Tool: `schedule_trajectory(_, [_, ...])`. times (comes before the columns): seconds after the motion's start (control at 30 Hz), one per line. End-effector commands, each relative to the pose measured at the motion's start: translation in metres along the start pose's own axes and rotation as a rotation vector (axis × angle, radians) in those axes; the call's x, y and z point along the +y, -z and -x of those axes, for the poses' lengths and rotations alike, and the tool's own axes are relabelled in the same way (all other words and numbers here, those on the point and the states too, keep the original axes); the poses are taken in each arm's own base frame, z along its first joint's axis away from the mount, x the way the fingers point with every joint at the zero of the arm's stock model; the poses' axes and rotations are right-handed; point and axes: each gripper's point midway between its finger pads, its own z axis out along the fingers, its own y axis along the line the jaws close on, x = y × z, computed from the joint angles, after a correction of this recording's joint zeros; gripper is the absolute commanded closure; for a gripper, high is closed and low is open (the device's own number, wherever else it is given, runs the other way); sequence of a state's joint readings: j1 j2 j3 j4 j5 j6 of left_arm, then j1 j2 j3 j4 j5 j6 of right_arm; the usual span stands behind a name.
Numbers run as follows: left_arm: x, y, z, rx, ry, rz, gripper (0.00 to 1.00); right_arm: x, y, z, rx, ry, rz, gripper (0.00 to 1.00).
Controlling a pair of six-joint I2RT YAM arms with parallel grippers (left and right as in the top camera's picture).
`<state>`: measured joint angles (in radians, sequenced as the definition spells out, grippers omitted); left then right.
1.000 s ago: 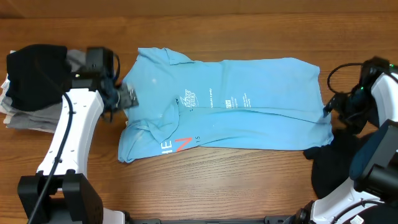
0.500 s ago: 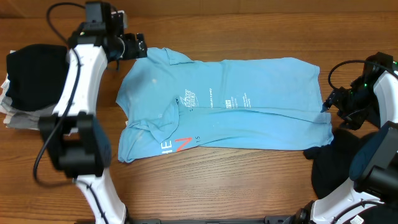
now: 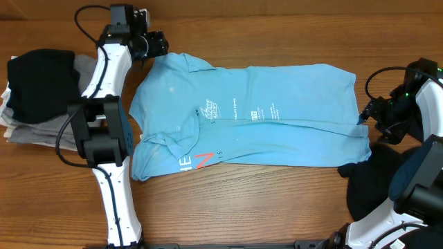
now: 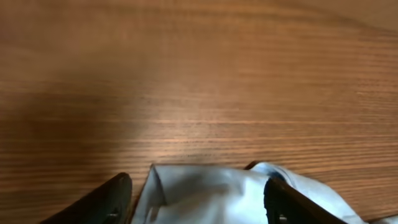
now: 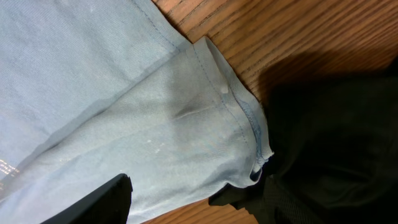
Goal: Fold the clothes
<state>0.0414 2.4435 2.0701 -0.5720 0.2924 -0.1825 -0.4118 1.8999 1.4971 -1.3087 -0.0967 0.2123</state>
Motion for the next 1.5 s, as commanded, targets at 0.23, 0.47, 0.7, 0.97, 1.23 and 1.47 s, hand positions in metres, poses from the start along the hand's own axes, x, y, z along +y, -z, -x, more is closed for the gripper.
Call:
schedule_trajectory(0.23, [0.0, -0.026, -0.012, 0.027, 0.092, -0.045, 0.37, 0.004, 0.016, 0.01, -0.069, 0.011, 0.022, 0.28])
schedule_trajectory(0.47, [-0.001, -0.025, -0.009, 0.019, 0.096, -0.055, 0.45, 0.005, 0.016, 0.012, -0.079, 0.012, 0.025, 0.32])
schedule_trajectory(0.7, [-0.008, -0.024, -0.013, 0.042, 0.106, -0.094, 0.89, 0.008, 0.017, 0.021, -0.115, 0.017, 0.036, 0.62])
schedule_trajectory(0.97, [-0.04, 0.002, -0.022, 0.13, 0.165, -0.232, 0.96, 0.079, 0.037, 0.09, -0.461, 0.243, 0.167, 0.59])
schedule_trajectory(1.23, [-0.04, 0.018, -0.034, 0.189, 0.185, -0.199, 0.96, 0.158, 0.044, 0.148, -0.757, 0.365, 0.288, 0.39])
schedule_trajectory(1.47, [-0.029, 0.018, -0.045, 0.229, 0.2, -0.136, 0.96, 0.177, -0.021, 0.178, -0.762, 0.336, 0.319, 0.34])
